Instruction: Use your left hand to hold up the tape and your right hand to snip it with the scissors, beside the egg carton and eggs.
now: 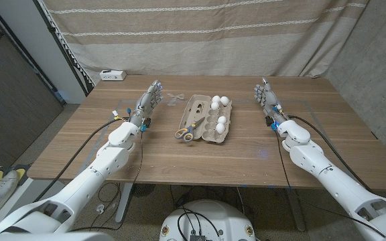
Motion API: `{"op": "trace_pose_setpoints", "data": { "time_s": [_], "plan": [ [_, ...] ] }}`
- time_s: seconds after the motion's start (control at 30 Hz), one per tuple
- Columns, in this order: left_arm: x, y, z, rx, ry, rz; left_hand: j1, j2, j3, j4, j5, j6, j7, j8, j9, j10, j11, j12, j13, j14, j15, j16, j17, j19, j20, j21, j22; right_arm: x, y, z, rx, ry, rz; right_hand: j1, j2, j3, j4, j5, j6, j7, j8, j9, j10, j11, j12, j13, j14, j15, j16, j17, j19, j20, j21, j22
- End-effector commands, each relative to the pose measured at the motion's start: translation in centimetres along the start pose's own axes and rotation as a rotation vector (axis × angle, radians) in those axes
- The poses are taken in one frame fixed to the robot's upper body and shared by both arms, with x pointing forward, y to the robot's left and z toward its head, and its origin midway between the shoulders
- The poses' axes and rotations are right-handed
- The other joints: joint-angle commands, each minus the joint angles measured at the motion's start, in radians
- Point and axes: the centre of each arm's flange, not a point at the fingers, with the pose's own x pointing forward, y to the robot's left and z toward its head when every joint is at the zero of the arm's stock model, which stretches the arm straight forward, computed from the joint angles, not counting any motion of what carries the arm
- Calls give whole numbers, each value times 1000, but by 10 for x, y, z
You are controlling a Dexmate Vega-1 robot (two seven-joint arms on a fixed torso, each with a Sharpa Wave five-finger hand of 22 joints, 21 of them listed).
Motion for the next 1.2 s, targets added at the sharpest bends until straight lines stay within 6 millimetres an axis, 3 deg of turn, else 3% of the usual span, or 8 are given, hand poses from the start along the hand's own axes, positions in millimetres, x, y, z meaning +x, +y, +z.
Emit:
{"op": "trace_pose_setpoints", "data": {
  "time_s": [0.03,0.63,0.8,1.2],
  "plan": [
    [-1,-2,-2,-5,6,2,10,-1,8,-1,6,6,2,5,2,5,1,6,4,9,-98,4,4,8,-33,6,2,2,-1,0,11,0,5,11,-3,-6,-1,5,0,6,7,5,6,-2,4,2,-8,-5,6,5,-1,-2,6,1],
    [4,5,3,79,-21,18,12,-1,9,-5,10,11,1,7,2,5,-1,5,4,7,-97,4,4,7,-34,7,2,3,0,3,4,-8,-3,11,0,-6,-1,5,0,3,8,5,5,-3,4,2,-7,-5,6,5,-1,-1,6,1],
    [1,6,6,83,-74,60,24,-1,13,-16,22,65,-20,25,2,49,-13,19,5,28,-119,11,4,19,-40,12,2,3,1,4,3,-9,-8,11,1,-6,-1,5,1,4,8,5,7,-2,5,3,-7,-5,6,5,-1,-1,6,1],
    [-10,10,14,133,-100,62,31,-2,15,-22,28,81,-19,29,2,62,-19,22,5,33,-121,11,3,20,-44,11,2,1,9,9,-14,-3,3,12,2,-6,-2,5,1,2,8,5,7,-4,5,3,-9,-10,5,5,-1,0,7,1]
  ]
}}
